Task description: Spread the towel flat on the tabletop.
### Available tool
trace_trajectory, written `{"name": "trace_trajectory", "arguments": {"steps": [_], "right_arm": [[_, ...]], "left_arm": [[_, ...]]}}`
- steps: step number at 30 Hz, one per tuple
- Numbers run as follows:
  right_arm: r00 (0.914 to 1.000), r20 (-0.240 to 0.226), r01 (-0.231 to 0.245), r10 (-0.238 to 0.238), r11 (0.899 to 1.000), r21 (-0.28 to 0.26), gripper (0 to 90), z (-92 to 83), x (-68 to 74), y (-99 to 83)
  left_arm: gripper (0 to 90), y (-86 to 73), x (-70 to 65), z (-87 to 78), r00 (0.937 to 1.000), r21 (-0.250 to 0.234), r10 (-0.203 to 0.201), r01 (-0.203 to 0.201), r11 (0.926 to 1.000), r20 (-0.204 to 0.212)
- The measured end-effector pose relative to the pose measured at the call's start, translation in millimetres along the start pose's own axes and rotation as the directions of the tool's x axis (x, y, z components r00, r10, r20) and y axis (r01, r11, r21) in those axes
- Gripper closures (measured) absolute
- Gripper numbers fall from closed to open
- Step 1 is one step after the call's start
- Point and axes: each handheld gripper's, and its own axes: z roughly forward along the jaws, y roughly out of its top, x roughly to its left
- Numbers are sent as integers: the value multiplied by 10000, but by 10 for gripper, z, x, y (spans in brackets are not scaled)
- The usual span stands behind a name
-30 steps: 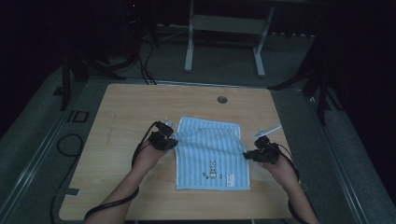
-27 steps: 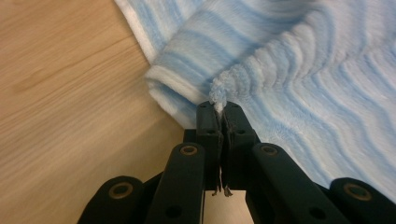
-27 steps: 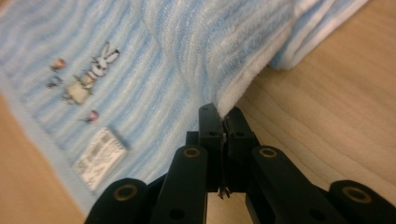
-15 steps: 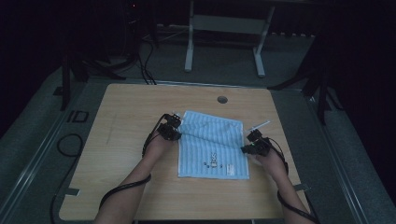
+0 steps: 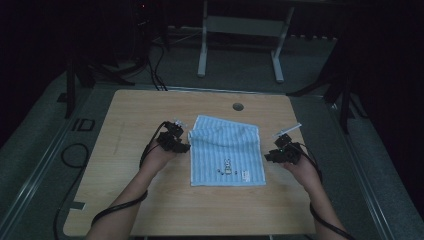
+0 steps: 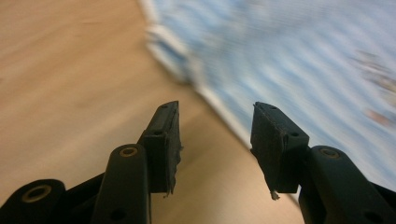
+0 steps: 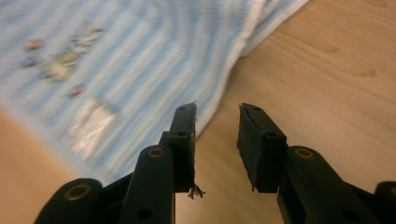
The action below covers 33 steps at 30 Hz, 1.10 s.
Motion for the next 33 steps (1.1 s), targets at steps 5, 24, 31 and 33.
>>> {"name": "trace_trajectory", "arguments": {"steps": [5, 24, 31, 33], "right_arm": [[9963, -460, 723, -732, 9971, -225, 664, -145, 300, -197], [9845, -354, 1743, -1720, 9814, 800, 751, 351, 540, -291], [9890, -266, 1473, -1456, 9861, 768, 844, 442, 417, -114], [9864, -113, 1646, -1642, 9838, 705, 848, 414, 473, -118]], "left_arm": [[522, -201, -423, -133, 9844, -92, 1334, -1333, 9910, 1143], [605, -281, -742, 353, 9628, 842, 2524, -2606, 9618, 965], [821, -128, -627, 435, 9787, 753, 1963, -2005, 9768, 594], [830, -133, -649, 380, 9784, 608, 1999, -2030, 9773, 525]]}}
